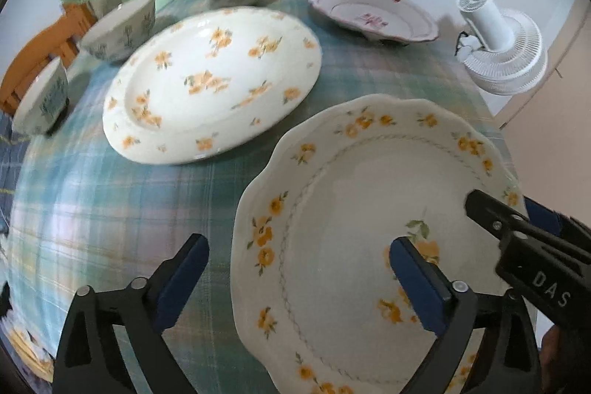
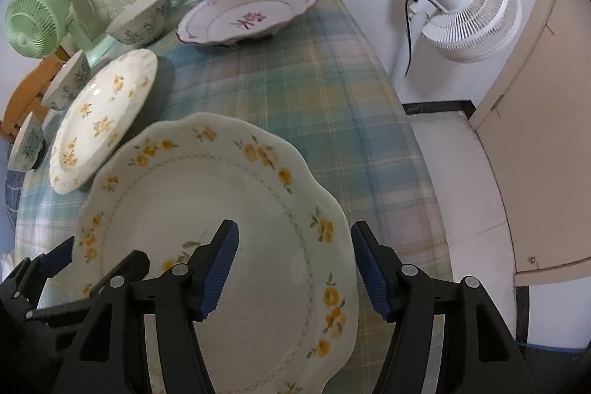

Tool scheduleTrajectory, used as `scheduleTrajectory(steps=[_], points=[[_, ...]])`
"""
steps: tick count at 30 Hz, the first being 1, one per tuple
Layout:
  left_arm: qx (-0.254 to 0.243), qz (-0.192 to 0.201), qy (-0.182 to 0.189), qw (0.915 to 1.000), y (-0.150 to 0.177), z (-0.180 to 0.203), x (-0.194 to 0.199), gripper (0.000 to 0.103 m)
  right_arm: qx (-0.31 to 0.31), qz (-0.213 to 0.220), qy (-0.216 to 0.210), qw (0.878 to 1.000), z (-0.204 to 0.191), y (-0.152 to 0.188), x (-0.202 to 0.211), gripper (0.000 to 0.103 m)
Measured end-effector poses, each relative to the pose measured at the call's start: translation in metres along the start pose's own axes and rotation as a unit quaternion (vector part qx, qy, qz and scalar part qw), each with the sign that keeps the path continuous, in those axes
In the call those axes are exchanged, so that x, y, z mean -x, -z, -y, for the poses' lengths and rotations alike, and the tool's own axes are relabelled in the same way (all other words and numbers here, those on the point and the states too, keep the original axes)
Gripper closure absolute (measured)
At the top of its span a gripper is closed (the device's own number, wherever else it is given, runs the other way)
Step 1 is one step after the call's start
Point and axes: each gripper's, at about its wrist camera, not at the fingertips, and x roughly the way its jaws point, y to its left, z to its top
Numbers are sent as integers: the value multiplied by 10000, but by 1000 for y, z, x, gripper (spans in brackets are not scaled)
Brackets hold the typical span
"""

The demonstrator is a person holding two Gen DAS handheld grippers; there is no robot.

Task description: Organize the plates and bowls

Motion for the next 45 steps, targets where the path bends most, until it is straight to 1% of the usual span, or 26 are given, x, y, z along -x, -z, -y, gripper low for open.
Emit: scheduleTrajectory(steps=[1, 3, 7, 9, 13, 18, 22, 26, 30, 34, 36, 40, 45], points=[[-28, 47, 33, 10000, 0, 1, 5, 2, 21, 12, -16, 10000, -2, -1, 3, 31], [-77, 143, 83, 9998, -1, 3, 12, 0, -2, 67, -18, 10000, -4, 0, 10, 29], [-99, 310, 113, 9994, -3, -2, 26, 0, -37, 230, -46, 9997, -5, 0, 24, 27], [-88, 389, 166, 9991, -5, -6, 33, 0, 44, 362, -15, 9993, -12, -1, 35, 26], [-45, 532, 322, 9981, -8, -17, 48, 0, 115, 600, 73, 9981, -26, -2, 56, 19], [-46, 750, 383, 9964, -11, -36, 69, 0, 88, 843, 160, 9963, -45, -3, 78, 18], [-79, 993, 329, 9945, -14, -52, 85, 0, -26, 1064, 147, 9942, -62, -3, 94, 18], [-183, 1162, 227, 9928, -17, -67, 96, 0, -10, 1257, 269, 9917, -83, -2, 108, 18], [-194, 1284, 182, 9914, -24, -82, 100, 0, 30, 1343, 364, 9903, -104, -5, 114, 18], [-111, 1246, 189, 9920, -36, -96, 96, 1, 26, 1365, 431, 9897, -119, -12, 115, 18], [-45, 1251, 107, 9921, -41, -101, 95, 4, 44, 1363, 413, 9898, -125, -18, 113, 18], [86, 1267, 180, 9917, -55, -113, 87, 5, 150, 1413, 365, 9892, -137, -35, 107, 18], [270, 1218, 61, 9922, -75, -124, 68, 8, 364, 1416, 214, 9890, -148, -59, 87, 18]])
